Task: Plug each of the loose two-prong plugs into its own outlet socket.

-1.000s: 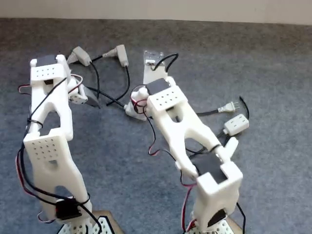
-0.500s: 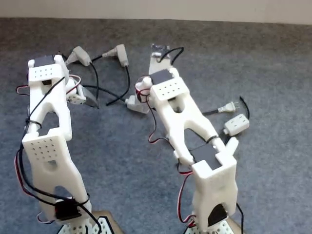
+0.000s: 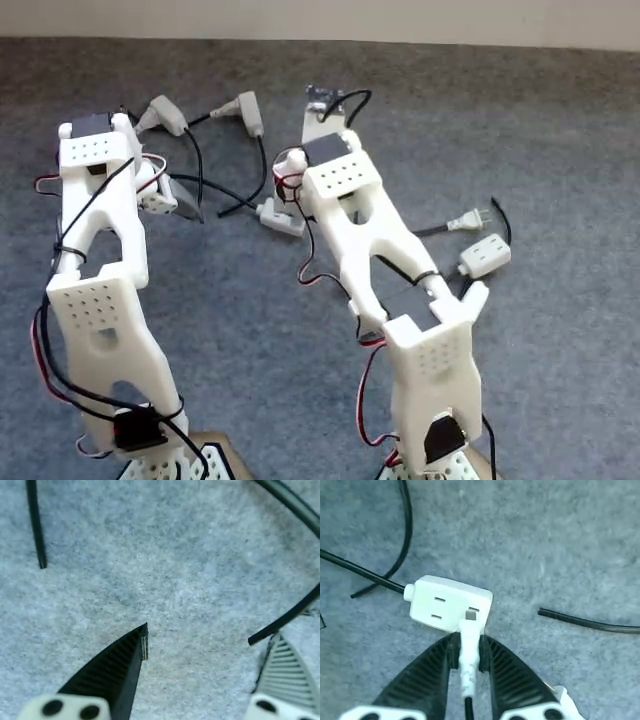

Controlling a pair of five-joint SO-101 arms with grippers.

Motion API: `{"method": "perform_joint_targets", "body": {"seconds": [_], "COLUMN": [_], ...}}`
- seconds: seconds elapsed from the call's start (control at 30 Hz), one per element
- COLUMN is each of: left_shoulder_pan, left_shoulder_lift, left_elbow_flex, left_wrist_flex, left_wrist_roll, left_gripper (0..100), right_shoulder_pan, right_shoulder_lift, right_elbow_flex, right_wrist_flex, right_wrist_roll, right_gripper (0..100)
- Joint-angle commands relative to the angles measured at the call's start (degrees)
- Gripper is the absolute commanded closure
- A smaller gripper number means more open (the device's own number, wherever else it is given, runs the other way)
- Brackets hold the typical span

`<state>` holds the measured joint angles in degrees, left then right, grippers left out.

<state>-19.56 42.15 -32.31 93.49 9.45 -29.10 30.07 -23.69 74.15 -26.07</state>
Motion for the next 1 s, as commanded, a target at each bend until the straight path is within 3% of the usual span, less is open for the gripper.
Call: {"method": "perform_joint_targets", "body": {"seconds": [0.0, 0.67, 0.97], "left_shoulder_pan": [-0.04, -0.04, -0.04], "left_shoulder_lift": [-0.57, -0.57, -0.13], "left_elbow_flex": [-0.31, -0.31, -0.31], "left_wrist_flex": [-0.35, -0.35, -0.35], "left_wrist_roll": [0.35, 0.35, 0.35], "left_gripper": [64, 64, 64], "right_shoulder_pan": [0.40, 3.74, 0.75], "right_shoulder_lift": [-0.75, 6.29, 19.38], "right_elbow_flex": [-3.03, -1.19, -15.16], "right_wrist_flex": [-0.40, -0.57, 5.76], "right_wrist_roll": [-0.53, -0.35, -0.26], "right_gripper": [99.2, 99.2, 99.2]}}
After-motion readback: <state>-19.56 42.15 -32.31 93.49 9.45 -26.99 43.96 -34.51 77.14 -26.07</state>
